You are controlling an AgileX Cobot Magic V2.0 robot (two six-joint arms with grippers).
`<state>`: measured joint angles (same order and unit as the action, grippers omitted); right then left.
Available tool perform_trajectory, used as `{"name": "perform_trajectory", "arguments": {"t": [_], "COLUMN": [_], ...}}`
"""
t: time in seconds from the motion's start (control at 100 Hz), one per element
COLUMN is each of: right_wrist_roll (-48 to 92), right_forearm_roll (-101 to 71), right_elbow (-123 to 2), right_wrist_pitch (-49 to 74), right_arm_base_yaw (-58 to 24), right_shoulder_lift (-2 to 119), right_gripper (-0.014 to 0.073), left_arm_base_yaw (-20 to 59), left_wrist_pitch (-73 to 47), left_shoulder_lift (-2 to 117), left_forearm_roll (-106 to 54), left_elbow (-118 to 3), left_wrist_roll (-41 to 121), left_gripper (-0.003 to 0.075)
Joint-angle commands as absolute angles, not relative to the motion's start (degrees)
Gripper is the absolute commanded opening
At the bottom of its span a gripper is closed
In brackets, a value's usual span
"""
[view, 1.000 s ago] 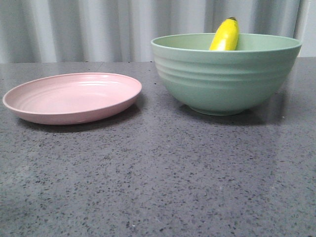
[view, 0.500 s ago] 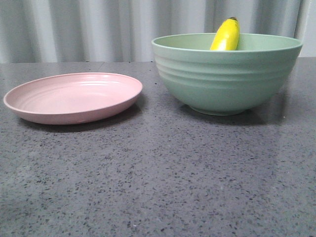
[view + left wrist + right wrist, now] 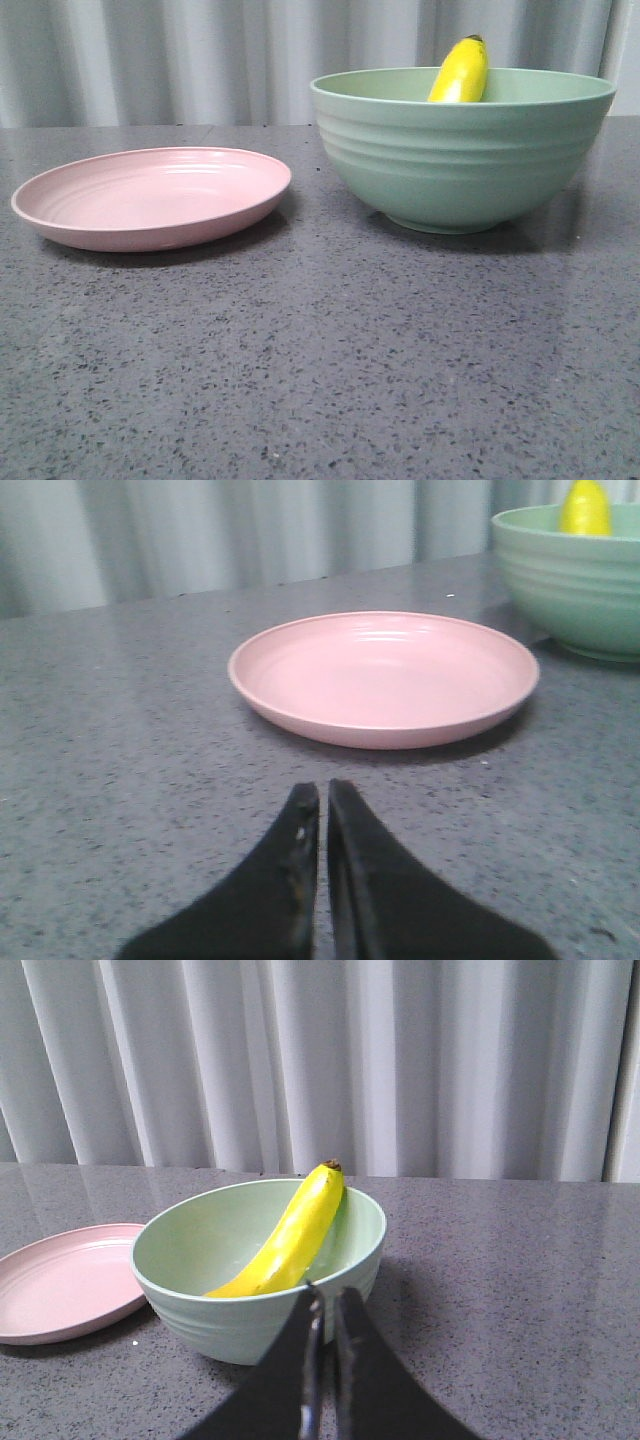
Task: Transfer banana from pink plate to green bowl
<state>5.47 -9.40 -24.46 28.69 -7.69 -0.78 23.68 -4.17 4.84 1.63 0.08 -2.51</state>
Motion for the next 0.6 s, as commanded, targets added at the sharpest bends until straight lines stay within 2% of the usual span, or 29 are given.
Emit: {"name": "perform_trajectory", "arguments": {"t": [0.0, 0.29, 0.48, 0.59], "right_wrist_roll": [6.12, 6.12, 6.12, 6.12], "right_forearm_roll": [-9.0, -9.0, -9.0, -9.0], "right_elbow": [-25.85, -25.85, -25.85, -25.85], "right_wrist_pitch": [24.37, 24.37, 24.27, 24.27], "right_arm_base_yaw": [-7.32, -7.32, -7.32, -7.32], "right_shoulder_lift": [-0.16, -0.16, -0.16, -0.16], "right_gripper": [-0.0074, -0.0075, -0.0075, -0.0075], "left_arm_base_yaw": [18.74, 3.55, 2.14, 2.14], "left_wrist_pitch": [2.21, -5.65, -16.67, -16.14], "left_shoulder_lift": [2.26, -2.12, -2.12, -2.12], "left_forearm_roll": [1.57, 0.0, -0.32, -0.32], "left_elbow": [1.51, 1.52, 1.52, 1.52], "left_wrist_roll": [-1.8, -1.27, -1.27, -1.27], "left_gripper": [-0.0019, -0.0019, -0.0019, -0.0019]}}
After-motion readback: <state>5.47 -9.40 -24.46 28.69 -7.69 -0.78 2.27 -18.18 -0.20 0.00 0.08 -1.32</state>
